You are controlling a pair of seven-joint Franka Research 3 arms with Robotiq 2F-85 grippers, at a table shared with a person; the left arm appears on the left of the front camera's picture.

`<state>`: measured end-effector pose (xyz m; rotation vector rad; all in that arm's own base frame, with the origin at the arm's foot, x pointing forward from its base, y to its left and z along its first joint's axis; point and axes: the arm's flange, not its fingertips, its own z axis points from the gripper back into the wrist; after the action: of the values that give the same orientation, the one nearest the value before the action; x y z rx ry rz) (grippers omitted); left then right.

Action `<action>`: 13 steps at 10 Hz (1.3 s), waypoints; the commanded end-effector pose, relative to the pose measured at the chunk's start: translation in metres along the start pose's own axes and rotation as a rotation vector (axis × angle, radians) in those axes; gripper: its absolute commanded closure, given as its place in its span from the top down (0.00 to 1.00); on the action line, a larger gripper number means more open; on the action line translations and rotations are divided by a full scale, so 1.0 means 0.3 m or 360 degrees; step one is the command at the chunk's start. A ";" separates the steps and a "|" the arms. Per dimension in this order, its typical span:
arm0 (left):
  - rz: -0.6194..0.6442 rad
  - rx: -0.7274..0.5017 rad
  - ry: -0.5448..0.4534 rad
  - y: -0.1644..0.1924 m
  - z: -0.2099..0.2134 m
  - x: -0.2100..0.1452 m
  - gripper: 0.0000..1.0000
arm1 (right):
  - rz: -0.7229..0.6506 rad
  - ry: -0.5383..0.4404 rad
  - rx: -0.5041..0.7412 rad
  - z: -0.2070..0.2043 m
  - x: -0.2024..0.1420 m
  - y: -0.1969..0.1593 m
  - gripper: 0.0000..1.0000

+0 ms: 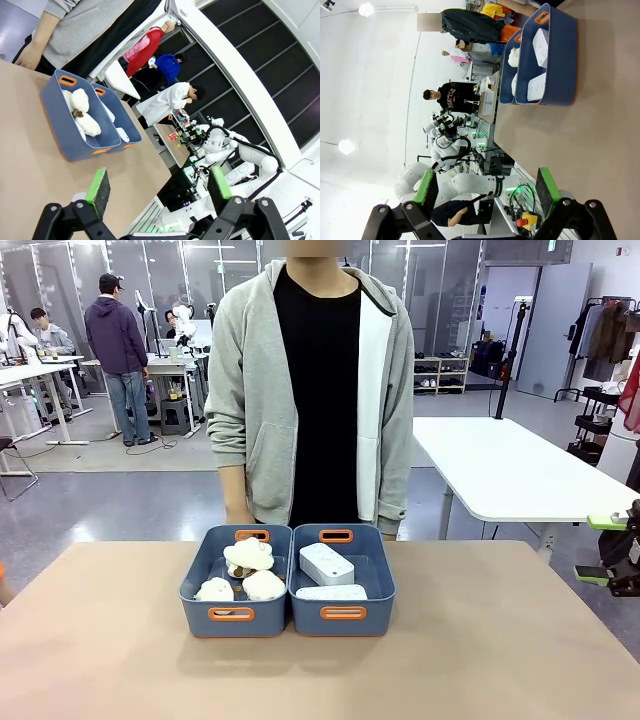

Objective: Sort the digital clocks into the basket.
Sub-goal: Pick up the Digital clock from the table and place it into the empty Plastic storage basket.

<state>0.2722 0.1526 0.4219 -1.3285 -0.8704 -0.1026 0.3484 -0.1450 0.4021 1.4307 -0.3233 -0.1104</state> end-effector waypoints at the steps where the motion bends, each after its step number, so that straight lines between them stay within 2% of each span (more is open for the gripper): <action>1: -0.0018 -0.0024 -0.0009 -0.010 -0.001 0.004 1.00 | 0.0004 0.0013 0.0000 0.003 -0.010 0.004 1.00; 13: -0.0018 -0.0024 -0.0009 -0.010 -0.001 0.004 1.00 | 0.0004 0.0013 0.0000 0.003 -0.010 0.004 1.00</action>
<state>0.2722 0.1526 0.4219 -1.3285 -0.8705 -0.1026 0.3484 -0.1450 0.4021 1.4307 -0.3233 -0.1104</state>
